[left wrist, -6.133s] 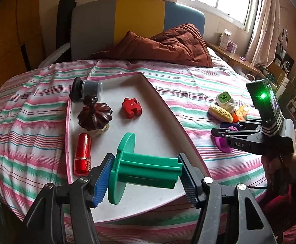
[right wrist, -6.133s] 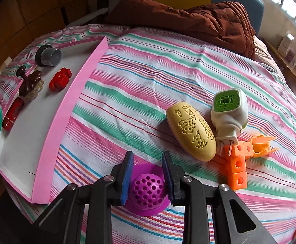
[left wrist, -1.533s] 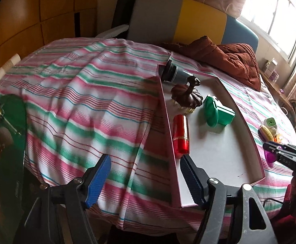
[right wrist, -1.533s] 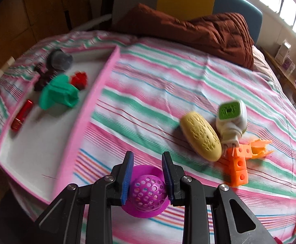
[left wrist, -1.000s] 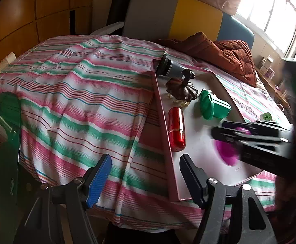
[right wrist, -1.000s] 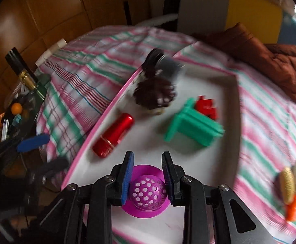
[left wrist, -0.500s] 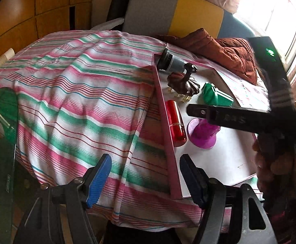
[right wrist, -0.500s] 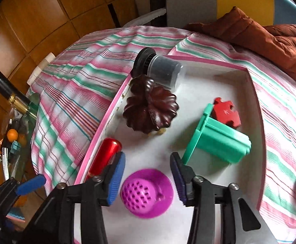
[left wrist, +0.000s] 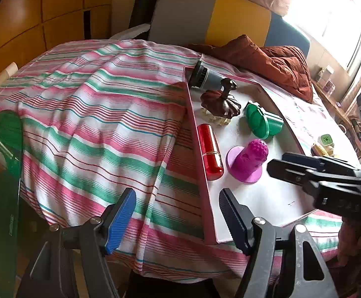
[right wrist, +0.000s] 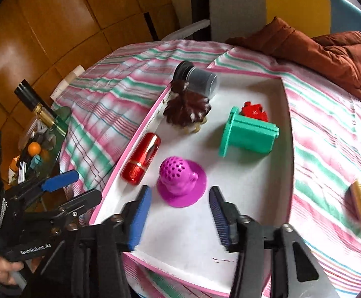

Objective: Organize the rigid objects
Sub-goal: 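Lower the magenta cup into the tray and open the right gripper, then move both grippers back toward the yellow soap and green-white plug, then grasp the yellow oval soap with the left gripper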

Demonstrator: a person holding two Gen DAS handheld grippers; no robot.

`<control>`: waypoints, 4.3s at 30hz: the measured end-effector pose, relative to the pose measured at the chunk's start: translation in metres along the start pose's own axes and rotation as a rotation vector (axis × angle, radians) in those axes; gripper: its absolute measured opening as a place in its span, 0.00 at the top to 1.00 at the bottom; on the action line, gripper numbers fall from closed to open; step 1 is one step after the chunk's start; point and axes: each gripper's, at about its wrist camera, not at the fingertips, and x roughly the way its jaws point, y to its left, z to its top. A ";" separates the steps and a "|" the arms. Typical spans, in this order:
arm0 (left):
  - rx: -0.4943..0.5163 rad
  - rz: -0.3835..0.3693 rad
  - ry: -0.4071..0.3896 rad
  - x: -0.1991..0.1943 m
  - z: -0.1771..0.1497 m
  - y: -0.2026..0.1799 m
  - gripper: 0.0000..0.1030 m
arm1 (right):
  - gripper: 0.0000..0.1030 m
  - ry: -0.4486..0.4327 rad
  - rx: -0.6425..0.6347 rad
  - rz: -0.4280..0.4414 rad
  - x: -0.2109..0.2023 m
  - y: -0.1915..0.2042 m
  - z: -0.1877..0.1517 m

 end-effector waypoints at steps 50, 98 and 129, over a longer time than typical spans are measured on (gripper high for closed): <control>0.154 0.028 -0.045 -0.020 0.003 -0.059 0.31 | 0.27 -0.178 0.102 -0.320 -0.100 -0.117 -0.012; 0.458 -0.226 0.025 0.012 0.026 -0.242 0.37 | 0.18 -0.307 0.818 -0.524 -0.185 -0.297 -0.086; 0.177 -0.274 0.288 0.151 0.069 -0.340 0.36 | 0.16 -0.310 0.951 -0.397 -0.184 -0.318 -0.098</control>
